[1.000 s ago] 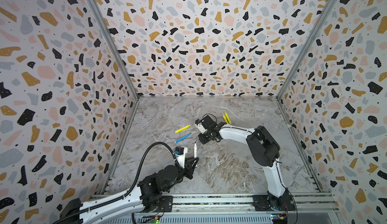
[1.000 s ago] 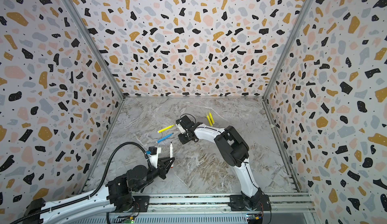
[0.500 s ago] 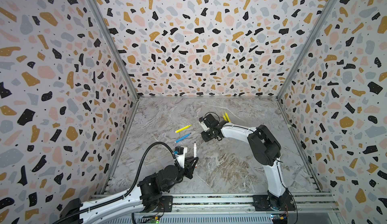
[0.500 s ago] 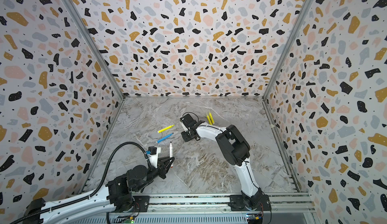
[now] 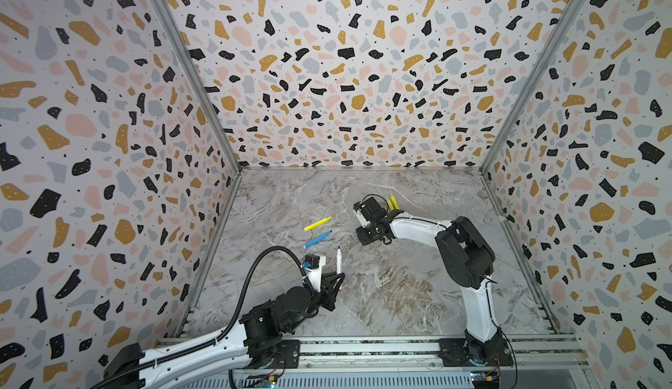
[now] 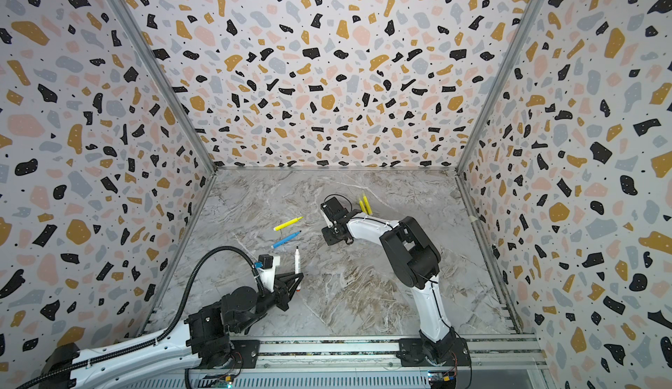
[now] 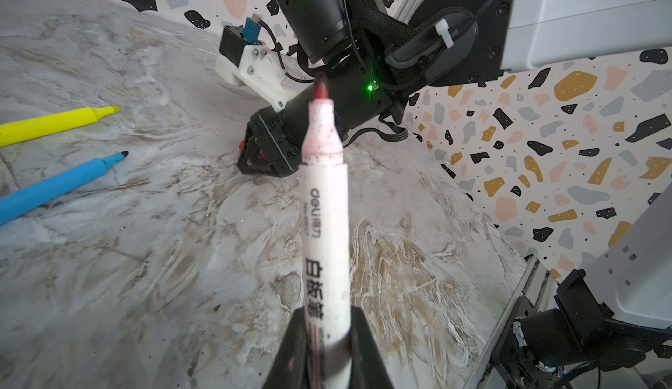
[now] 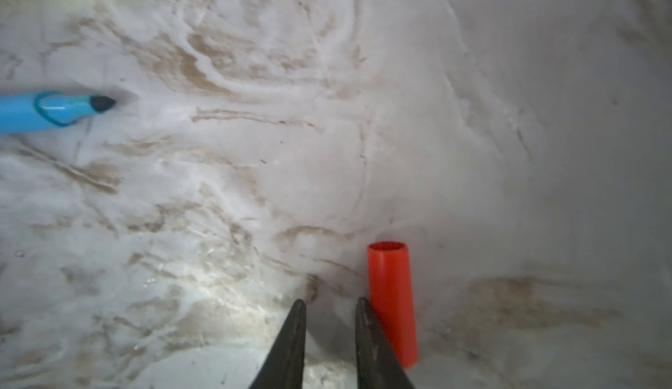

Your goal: Insert the pens into the pen caps

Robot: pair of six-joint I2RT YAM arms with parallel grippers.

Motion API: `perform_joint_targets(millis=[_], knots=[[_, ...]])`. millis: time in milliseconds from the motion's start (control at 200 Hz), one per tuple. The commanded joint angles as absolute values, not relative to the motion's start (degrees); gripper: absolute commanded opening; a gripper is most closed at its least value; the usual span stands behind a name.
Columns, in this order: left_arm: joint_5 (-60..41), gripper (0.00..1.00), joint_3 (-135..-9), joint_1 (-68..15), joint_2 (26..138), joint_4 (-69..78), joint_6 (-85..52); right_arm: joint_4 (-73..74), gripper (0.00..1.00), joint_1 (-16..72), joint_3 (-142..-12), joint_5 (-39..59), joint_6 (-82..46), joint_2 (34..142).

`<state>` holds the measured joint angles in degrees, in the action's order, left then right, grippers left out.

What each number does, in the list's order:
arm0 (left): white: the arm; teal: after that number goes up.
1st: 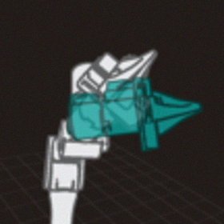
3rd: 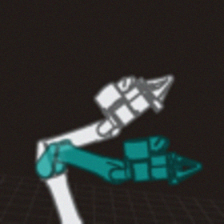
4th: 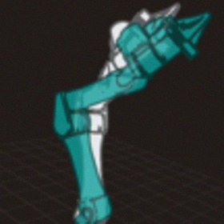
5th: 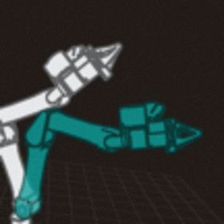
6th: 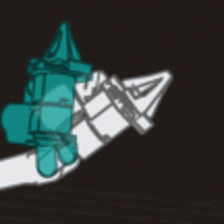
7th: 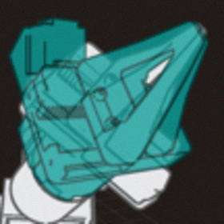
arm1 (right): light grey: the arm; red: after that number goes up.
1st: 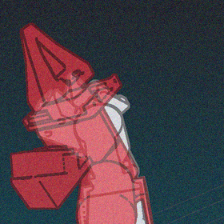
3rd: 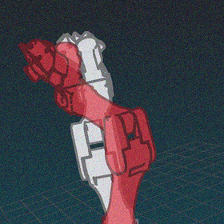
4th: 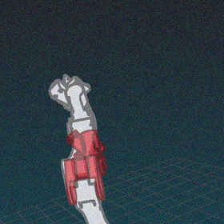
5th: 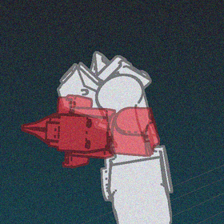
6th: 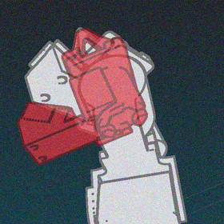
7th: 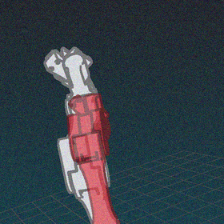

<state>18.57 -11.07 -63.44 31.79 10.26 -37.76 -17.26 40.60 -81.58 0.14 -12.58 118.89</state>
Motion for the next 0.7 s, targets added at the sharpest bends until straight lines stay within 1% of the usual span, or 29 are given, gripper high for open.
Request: perform_joint_targets(millis=[0, 255, 436, 696], knots=[[19.71, 0.0, -11.0, -63.46, 31.08, 12.03, -37.71, -19.58, 0.26, 39.89, -80.43, -1.84, -13.4, 115.51], [20.03, 0.0, -11.07, -63.5, 31.09, 11.84, -37.68, -19.62, 0.27, 38.43, -80.4, -2.44, -13.54, 114.97], [20.01, 0.0, -10.99, -63.46, 31.32, 12.0, -37.8, -19.93, 0.29, 36.66, -83.02, -0.56, -12.51, 116.12], [20.13, 0.0, -11.24, -63.46, 31.64, 11.97, -37.63, -20.65, 0.39, 36.15, -87.2, 3.88, -11.55, 119.04]])
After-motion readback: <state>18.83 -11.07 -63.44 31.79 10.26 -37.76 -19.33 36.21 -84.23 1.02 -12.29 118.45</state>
